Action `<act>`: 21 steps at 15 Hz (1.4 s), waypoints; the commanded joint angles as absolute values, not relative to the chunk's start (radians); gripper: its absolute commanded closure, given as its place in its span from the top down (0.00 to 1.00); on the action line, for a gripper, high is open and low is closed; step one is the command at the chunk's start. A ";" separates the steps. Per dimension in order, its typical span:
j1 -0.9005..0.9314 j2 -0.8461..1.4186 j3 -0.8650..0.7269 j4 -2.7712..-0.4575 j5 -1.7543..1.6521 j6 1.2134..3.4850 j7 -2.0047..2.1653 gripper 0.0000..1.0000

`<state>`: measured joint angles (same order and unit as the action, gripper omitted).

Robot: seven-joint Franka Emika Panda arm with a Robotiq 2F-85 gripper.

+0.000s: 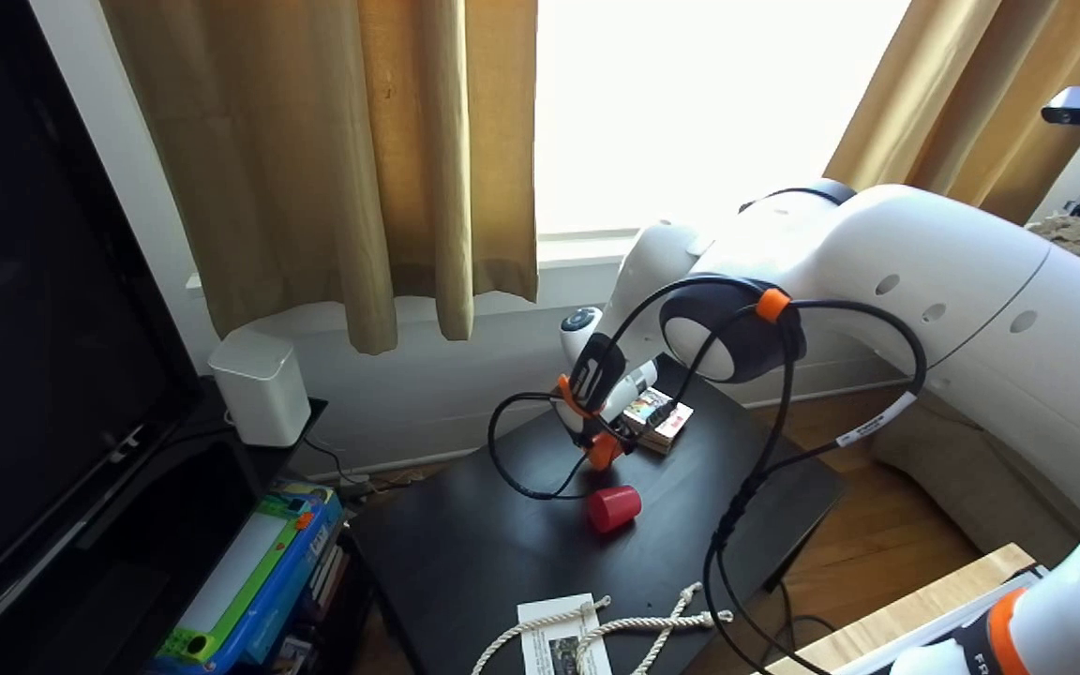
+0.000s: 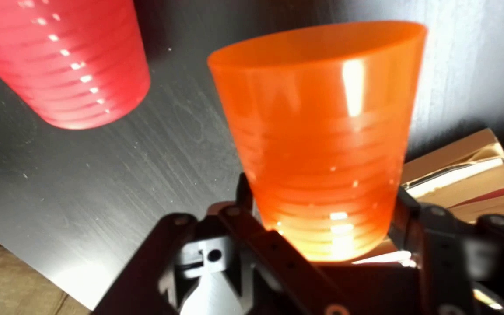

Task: Lay the pink cup on its side, then lay the orange cup on its side and turn the orange cup upside down then the pink cup

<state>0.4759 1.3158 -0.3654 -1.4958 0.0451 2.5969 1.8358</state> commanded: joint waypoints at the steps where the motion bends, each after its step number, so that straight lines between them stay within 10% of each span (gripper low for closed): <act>1: 0.521 1.378 -0.420 -1.429 -0.042 2.547 1.963 0.43; 21: 0.579 1.491 -0.466 -1.251 -0.548 2.280 2.419 0.43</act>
